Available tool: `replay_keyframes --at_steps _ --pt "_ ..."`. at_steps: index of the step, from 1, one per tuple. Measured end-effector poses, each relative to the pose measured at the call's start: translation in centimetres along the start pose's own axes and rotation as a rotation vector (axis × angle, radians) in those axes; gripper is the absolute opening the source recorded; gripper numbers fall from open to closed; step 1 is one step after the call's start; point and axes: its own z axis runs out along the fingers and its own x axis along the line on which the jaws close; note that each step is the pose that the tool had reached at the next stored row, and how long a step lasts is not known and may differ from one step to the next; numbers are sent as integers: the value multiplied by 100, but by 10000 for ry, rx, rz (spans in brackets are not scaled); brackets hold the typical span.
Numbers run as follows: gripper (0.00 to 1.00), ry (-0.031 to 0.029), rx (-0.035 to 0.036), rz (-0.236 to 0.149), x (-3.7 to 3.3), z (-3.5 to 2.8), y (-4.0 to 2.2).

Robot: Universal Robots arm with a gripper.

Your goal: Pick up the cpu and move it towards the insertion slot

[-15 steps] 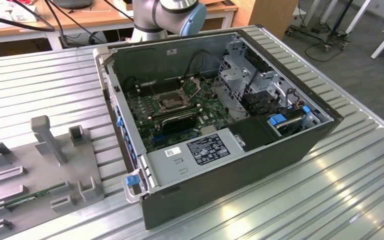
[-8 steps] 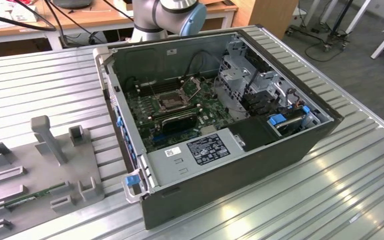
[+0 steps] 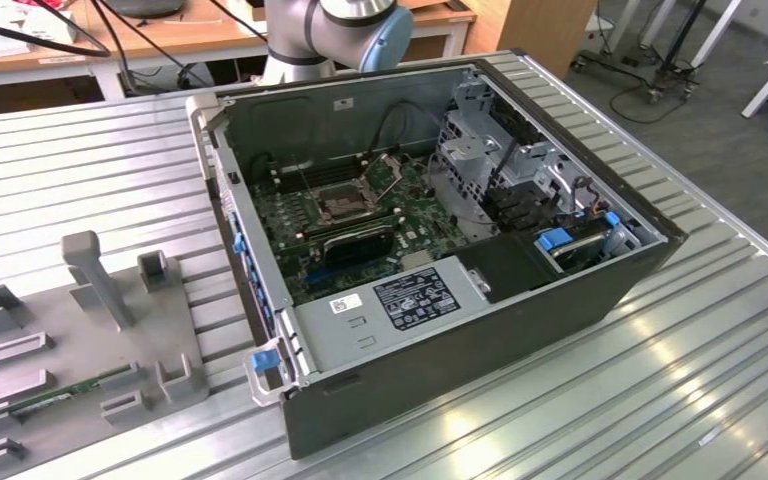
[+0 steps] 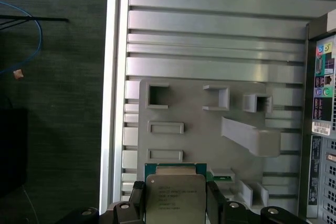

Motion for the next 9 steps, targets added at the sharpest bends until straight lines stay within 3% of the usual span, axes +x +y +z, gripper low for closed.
replay_keyframes --at_steps 9 --pt "55 5 2 0 0 -13 0"
